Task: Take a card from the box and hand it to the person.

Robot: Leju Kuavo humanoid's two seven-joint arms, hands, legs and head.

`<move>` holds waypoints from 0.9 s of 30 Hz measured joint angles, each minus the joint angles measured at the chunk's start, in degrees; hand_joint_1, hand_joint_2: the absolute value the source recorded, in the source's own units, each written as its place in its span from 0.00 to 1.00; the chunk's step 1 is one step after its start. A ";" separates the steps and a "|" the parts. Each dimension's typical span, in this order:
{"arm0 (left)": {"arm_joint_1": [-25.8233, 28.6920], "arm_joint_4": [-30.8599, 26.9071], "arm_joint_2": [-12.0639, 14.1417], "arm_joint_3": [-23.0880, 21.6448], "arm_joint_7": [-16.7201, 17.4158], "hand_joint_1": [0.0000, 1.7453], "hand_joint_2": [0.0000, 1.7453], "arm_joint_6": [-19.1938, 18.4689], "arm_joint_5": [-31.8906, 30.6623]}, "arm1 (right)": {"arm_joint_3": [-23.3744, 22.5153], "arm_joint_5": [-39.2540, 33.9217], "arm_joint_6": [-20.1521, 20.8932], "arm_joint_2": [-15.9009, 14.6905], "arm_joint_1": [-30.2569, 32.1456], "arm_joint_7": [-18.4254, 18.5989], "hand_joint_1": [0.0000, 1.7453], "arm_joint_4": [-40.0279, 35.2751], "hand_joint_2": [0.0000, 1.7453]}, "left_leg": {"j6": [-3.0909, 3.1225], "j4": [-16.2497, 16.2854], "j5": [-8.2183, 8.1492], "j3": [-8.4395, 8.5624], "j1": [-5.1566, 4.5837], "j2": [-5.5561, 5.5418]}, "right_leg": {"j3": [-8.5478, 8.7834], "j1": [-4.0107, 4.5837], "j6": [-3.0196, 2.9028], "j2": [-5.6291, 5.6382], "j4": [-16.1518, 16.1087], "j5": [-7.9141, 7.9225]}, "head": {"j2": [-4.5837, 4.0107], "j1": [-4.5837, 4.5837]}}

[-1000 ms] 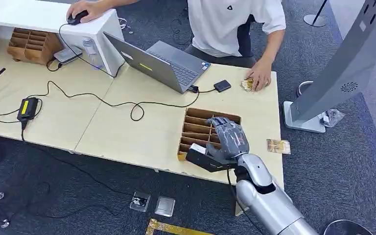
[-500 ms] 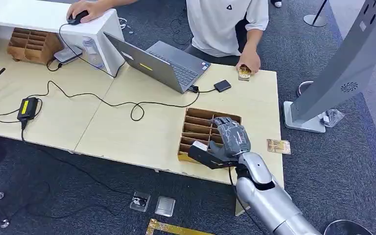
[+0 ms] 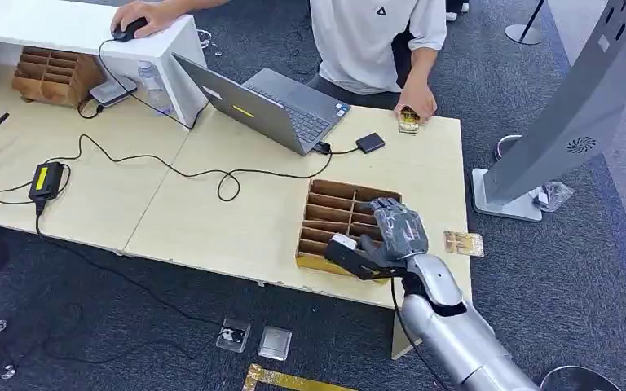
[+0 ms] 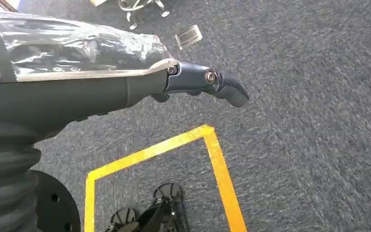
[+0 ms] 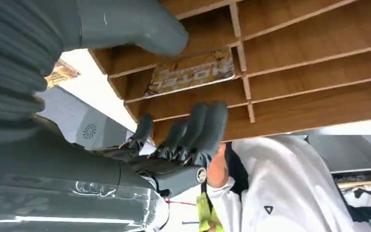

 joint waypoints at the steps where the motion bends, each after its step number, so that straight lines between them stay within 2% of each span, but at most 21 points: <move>1: 0.01 -0.02 0.00 0.00 -0.41 0.00 1.00 -0.33 0.39 | -0.15 -0.11 -0.02 -0.13 0.01 0.07 0.84 0.00 1.00 | 0.00 0.00 0.00 0.00 0.00 0.00 | 0.00 0.00 0.00 0.00 0.00 0.00 | 0.00 0.00; 5: 0.01 0.00 0.00 0.00 -1.92 0.00 1.00 -2.05 2.20 | -0.48 -0.28 -0.09 -0.76 0.11 0.81 0.88 -0.13 1.00 | 0.00 0.01 0.00 0.01 0.00 0.00 | 0.00 0.00 0.00 0.00 0.00 0.00 | 0.00 0.00; 7: 0.01 0.00 0.02 0.00 -2.23 0.00 1.00 -2.78 2.67 | -1.01 0.04 -0.09 -1.07 0.31 1.18 0.95 -0.61 1.00 | 0.00 0.01 0.00 0.01 0.00 0.00 | 0.00 0.00 0.00 0.00 0.00 0.00 | 0.00 0.00; 13: 0.01 0.00 0.35 0.00 -2.73 0.00 1.00 -4.04 3.08 | -1.66 0.46 -0.09 -1.79 1.04 1.86 1.00 -1.73 1.00 | 0.00 0.01 0.00 0.01 0.00 0.00 | 0.00 0.00 0.00 0.00 0.00 0.00 | 0.00 0.00; 21: 0.01 0.00 0.46 0.00 -2.38 0.00 1.00 -3.61 3.02 | -1.81 0.83 -0.20 -2.25 1.66 1.92 1.00 -2.89 1.00 | 0.00 0.01 0.00 0.00 0.00 0.00 | 0.00 0.00 0.00 0.00 0.00 0.00 | 0.00 0.00; 27: 0.00 0.00 0.46 0.00 -0.30 0.00 1.00 -1.66 1.73 | -2.14 0.98 -1.94 -2.14 1.86 1.14 1.00 -3.47 1.00 | 0.00 0.01 0.00 0.00 0.00 0.00 | 0.01 0.00 0.00 0.00 0.00 0.00 | 0.00 0.00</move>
